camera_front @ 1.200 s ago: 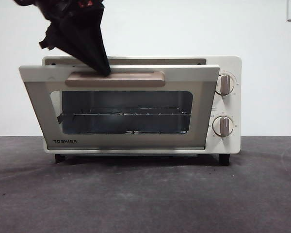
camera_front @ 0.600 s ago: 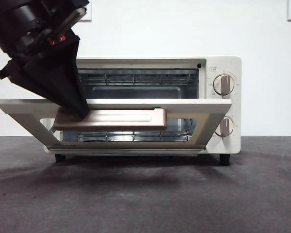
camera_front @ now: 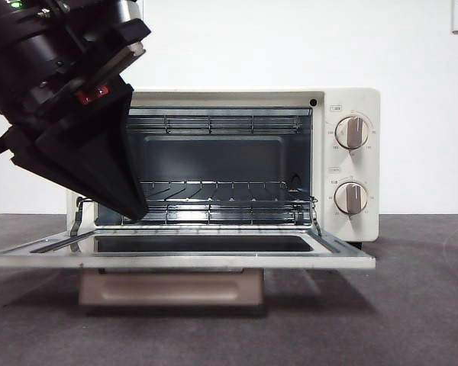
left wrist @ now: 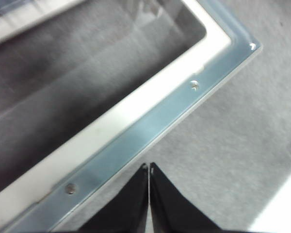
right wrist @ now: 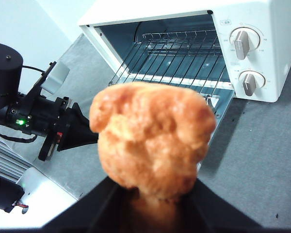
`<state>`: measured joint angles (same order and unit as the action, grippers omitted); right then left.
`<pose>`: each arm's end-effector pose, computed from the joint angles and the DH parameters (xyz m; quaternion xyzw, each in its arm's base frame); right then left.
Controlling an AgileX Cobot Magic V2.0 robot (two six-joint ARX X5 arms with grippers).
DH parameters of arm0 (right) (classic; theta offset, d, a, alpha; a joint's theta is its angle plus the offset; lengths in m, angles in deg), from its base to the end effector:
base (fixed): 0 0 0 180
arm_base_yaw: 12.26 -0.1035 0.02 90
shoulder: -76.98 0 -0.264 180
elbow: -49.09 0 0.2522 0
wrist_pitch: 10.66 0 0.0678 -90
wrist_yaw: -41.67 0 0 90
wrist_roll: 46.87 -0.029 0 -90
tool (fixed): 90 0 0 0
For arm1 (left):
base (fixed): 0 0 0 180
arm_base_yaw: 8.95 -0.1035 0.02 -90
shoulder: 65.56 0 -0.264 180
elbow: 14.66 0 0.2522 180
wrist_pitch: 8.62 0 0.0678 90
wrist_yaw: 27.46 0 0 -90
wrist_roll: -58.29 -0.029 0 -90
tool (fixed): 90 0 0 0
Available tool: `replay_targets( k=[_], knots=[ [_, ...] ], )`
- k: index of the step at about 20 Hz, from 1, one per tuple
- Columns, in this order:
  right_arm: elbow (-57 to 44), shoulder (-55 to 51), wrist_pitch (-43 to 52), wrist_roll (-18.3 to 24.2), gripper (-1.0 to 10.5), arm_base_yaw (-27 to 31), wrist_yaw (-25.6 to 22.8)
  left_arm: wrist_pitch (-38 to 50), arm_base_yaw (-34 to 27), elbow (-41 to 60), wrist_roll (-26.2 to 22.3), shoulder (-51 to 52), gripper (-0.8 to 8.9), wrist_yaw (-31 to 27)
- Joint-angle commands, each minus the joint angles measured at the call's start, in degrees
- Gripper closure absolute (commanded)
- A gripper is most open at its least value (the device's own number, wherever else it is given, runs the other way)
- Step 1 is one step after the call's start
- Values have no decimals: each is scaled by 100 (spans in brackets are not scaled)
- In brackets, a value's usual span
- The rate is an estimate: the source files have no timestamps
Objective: The left arm flap open the oven, the right arm pick bread and place it into oven, the left arm flap close the oven
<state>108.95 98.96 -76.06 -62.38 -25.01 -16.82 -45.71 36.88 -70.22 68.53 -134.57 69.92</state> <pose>0.0516 0.0272 0.3144 0.1598 0.2819 0.3309 0.8863 0.1590 -0.1691 0.2168 0.0678 0.4376 -0.3674 0.8179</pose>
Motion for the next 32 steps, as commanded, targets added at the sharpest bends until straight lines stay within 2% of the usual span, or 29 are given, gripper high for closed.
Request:
replay_targets(
  k=[1,4,8,13,15,19,23,27,32],
  knots=[
    [63,-2,55,-83,821,-24,7,79,142,-39,83,42,806,-11],
    [63,42,61,-188,821,-24,61,-87,225,-48,214,522,806,-11],
    [61,404,179,-313,821,-26,485,-581,219,-92,293,1628,806,-101],
    [61,1226,1075,-688,823,-256,643,-1663,219,-393,385,3093,806,-960],
    [61,1655,1635,-1010,838,-614,393,-1943,216,-481,407,3591,806,-1198],
    [61,2695,2723,-1316,838,-1565,-280,-2643,214,-487,616,4286,806,-1552],
    [61,3812,3517,-1587,838,-2275,-1241,-2988,214,-487,857,4677,806,-1554],
    [63,4900,4516,-1799,838,-2468,-1604,-2986,214,-487,901,4885,806,-1554],
    [94,5899,5687,-2280,838,-2463,-2153,-2983,214,-487,935,4885,806,-1552]
  ],
)
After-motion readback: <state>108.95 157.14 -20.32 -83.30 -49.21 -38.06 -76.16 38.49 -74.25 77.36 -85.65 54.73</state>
